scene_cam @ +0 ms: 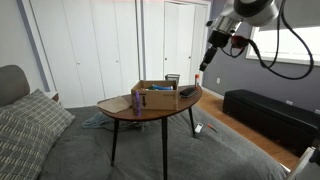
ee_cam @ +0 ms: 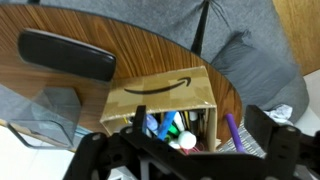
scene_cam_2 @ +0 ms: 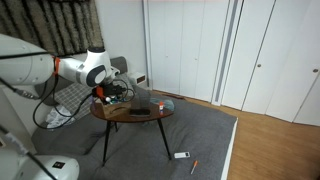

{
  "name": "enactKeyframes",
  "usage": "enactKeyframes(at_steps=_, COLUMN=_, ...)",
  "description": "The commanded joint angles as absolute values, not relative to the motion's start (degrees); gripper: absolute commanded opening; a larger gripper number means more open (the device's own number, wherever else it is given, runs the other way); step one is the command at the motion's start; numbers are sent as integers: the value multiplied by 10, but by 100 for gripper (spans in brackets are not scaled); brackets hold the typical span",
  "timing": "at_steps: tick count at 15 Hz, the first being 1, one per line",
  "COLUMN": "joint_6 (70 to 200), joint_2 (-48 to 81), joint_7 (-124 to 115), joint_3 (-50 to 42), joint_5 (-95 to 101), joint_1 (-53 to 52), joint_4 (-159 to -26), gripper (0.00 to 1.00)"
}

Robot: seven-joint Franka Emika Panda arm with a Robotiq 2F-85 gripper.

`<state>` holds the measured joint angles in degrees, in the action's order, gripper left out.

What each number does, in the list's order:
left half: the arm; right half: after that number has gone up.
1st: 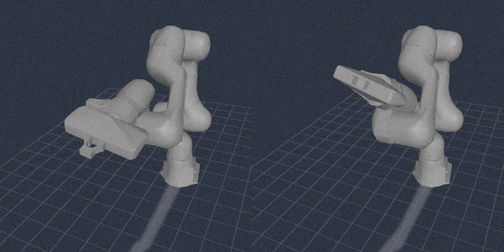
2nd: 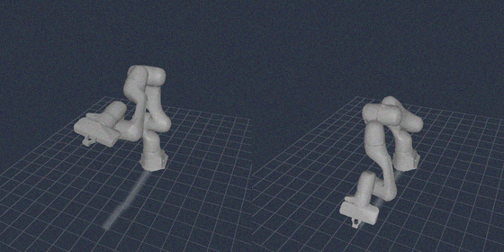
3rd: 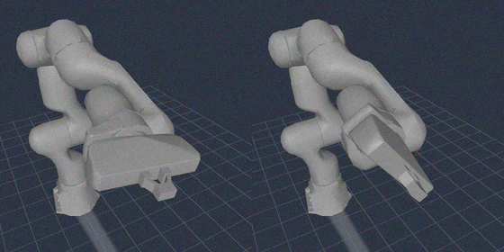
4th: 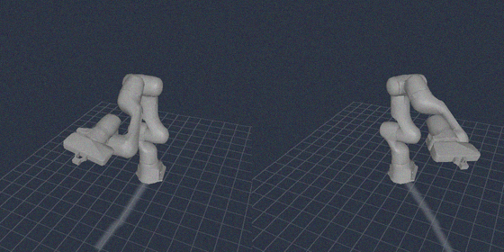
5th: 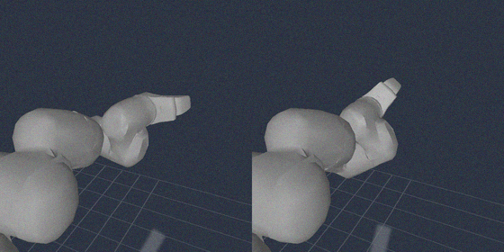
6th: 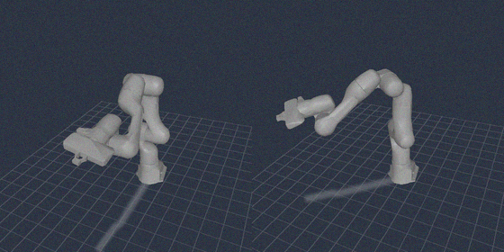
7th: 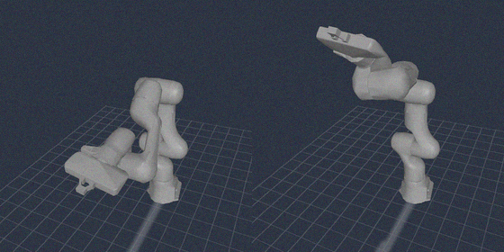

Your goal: Pick up the round white object from the cardboard box and put it on the table

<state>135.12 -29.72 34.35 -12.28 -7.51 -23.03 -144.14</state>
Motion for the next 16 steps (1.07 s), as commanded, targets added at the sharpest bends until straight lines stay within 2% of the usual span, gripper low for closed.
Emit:
enactKeyframes(at_steps=1, joint_6=1372, joint_2=-155, joint_7=447, joint_3=-112, joint_5=-158, joint_1=-270, joint_4=-1320, gripper=100)
enactKeyframes(at_steps=4, joint_6=1377, joint_2=-71, joint_7=516, joint_3=-73, joint_5=-222, joint_1=-261, joint_4=-1240, gripper=100)
enactKeyframes(at_steps=5, joint_6=1374, joint_2=-131, joint_7=479, joint_3=-49, joint_5=-195, joint_1=-224, joint_4=-1302, gripper=100)
enactKeyframes(at_steps=8, joint_6=1374, joint_2=-104, joint_7=481, joint_3=-21, joint_5=-197, joint_1=-202, joint_4=-1286, gripper=100)
enactKeyframes(at_steps=16, joint_6=1368, joint_2=-110, joint_7=468, joint_3=-22, joint_5=-191, joint_1=-192, joint_4=-1283, gripper=100)
